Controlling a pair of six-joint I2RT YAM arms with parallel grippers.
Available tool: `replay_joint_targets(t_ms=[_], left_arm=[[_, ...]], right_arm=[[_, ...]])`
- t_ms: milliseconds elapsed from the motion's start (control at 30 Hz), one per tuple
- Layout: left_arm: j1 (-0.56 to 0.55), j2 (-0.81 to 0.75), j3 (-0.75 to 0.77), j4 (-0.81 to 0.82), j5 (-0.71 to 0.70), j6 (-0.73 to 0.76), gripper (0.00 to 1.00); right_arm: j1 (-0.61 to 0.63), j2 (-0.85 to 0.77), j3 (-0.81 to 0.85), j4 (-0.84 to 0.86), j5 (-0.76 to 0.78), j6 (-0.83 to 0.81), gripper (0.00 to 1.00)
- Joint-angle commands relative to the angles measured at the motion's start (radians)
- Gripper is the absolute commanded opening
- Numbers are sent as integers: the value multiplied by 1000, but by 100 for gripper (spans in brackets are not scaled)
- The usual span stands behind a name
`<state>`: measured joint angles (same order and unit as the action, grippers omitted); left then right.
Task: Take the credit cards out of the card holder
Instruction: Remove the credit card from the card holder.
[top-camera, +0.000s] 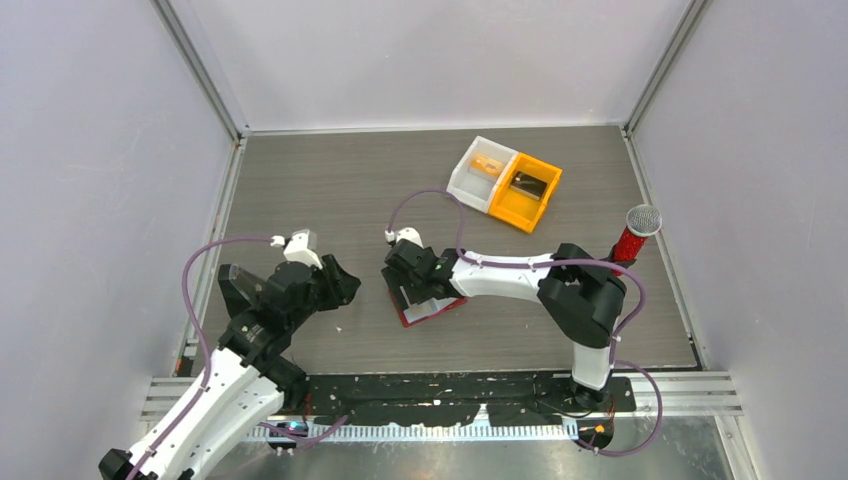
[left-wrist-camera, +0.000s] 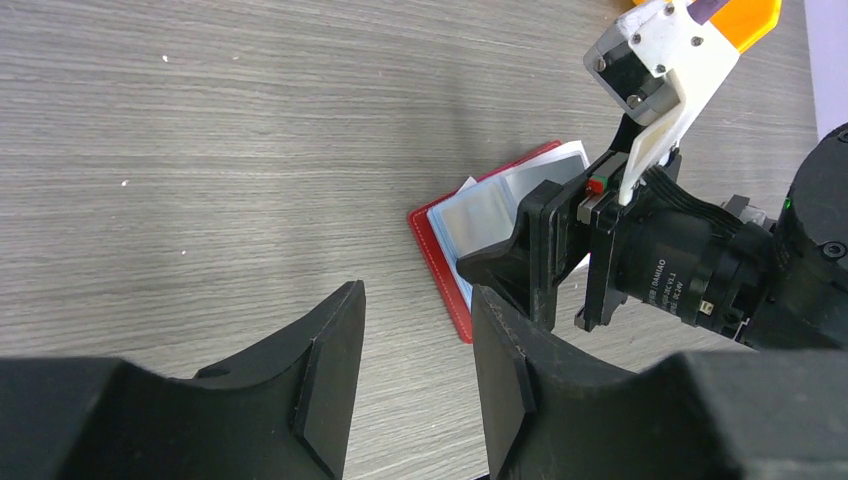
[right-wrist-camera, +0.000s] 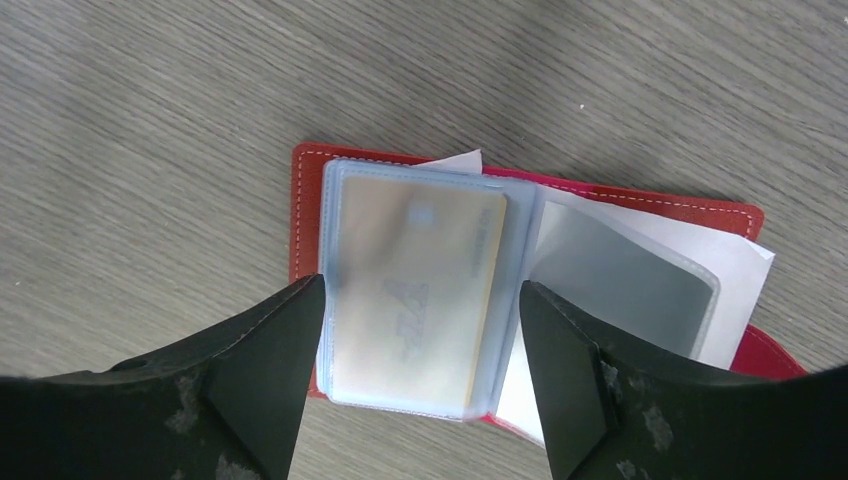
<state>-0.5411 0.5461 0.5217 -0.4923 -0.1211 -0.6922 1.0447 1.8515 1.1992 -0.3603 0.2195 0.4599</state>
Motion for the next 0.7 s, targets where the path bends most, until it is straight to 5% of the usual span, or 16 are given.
replay_joint_targets(t_ms=[0, 667], left_arm=[[6, 5, -8, 3, -12, 3, 46], [6, 76, -48, 74, 63, -17, 46]], right_arm=[[7, 17, 38, -3, 57, 16, 77], [4, -29, -40, 101, -51, 76, 54]])
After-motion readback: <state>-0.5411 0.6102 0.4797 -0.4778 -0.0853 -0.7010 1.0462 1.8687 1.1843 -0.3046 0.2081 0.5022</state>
